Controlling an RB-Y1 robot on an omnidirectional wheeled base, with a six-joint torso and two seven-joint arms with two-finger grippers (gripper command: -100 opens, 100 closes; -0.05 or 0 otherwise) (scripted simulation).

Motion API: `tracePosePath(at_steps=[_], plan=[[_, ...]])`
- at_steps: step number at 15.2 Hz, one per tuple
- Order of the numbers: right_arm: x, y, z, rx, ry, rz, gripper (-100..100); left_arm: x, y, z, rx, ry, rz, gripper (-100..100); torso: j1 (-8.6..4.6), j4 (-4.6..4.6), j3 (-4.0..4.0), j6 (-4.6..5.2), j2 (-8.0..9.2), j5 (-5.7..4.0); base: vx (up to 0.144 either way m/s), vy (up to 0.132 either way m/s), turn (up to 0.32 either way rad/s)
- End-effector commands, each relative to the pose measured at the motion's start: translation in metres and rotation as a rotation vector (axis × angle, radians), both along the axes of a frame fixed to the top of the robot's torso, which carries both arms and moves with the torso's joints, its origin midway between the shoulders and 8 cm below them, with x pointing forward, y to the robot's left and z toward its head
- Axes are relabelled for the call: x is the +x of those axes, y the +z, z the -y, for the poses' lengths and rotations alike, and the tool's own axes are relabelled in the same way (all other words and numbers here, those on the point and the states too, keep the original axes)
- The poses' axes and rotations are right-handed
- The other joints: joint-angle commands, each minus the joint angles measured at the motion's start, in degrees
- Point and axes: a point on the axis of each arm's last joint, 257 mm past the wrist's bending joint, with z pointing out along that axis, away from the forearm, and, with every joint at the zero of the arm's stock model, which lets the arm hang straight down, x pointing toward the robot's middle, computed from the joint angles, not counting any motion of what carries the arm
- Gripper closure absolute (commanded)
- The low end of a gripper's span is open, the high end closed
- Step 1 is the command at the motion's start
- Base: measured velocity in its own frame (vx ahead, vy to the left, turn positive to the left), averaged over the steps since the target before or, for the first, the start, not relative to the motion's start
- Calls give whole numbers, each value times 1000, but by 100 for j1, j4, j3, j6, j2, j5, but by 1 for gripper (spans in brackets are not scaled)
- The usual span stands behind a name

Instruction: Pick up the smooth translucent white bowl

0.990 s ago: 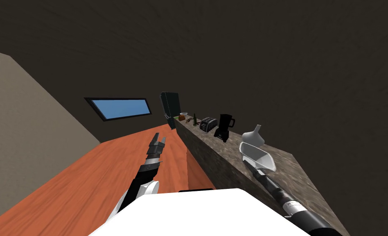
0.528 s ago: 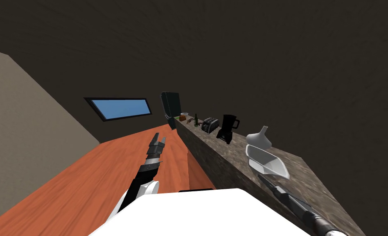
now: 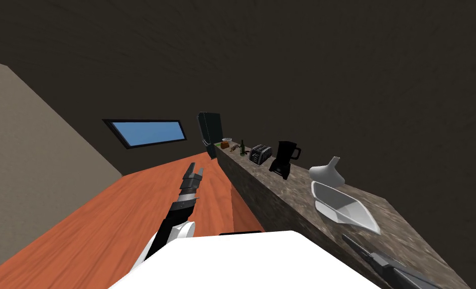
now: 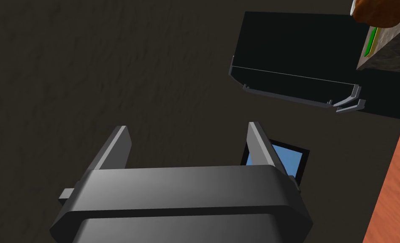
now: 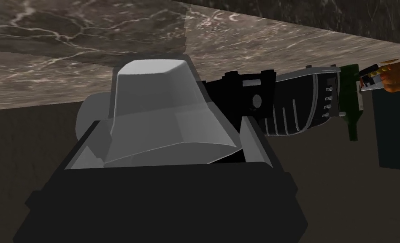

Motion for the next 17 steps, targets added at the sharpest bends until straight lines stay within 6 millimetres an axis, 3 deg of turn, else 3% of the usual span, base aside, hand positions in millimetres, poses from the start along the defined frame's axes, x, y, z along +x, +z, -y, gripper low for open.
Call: tracePosePath(at_steps=[1,2,3,5,8,10,11,13,14,17], plan=[[-23,-1,19,-77,19,-82,-100,0,0,0,0,0,0,0,0,0,0,0,0,0,60,46,10],[-30,-3,19,-77,15,-95,-100,0,0,0,0,0,0,0,-1,0,0,-1,-1,0,72,45,10],[-38,1,35,-142,40,-145,-100,0,0,0,0,0,0,0,-3,0,-1,-1,-3,-1,92,52,19],[-51,-1,36,-140,33,-172,-100,0,0,0,0,0,0,0,0,-3,-7,-2,-13,0,87,49,10],[-77,7,66,-260,84,-295,-100,0,0,0,0,0,0,0,1,-2,-6,-1,-11,0,86,53,16],[-89,6,66,-258,78,-322,-100,0,0,0,0,0,0,0,1,-3,-9,-2,-15,0,81,48,9],[-100,12,79,-313,108,-379,-100,0,0,0,0,0,0,0,-2,-3,-7,-2,-11,0,70,52,19],[-107,12,79,-311,105,-393,-100,0,0,0,0,0,0,0,1,-2,-6,-2,-11,0,71,48,12],[-115,17,92,-362,138,-446,-100,0,0,0,0,0,0,0,-2,-1,-4,-1,-7,-1,65,32,13],[-136,23,102,-406,169,-528,-100,0,0,0,0,0,0,0,-5,-3,-7,-3,-14,-1,93,41,22]])
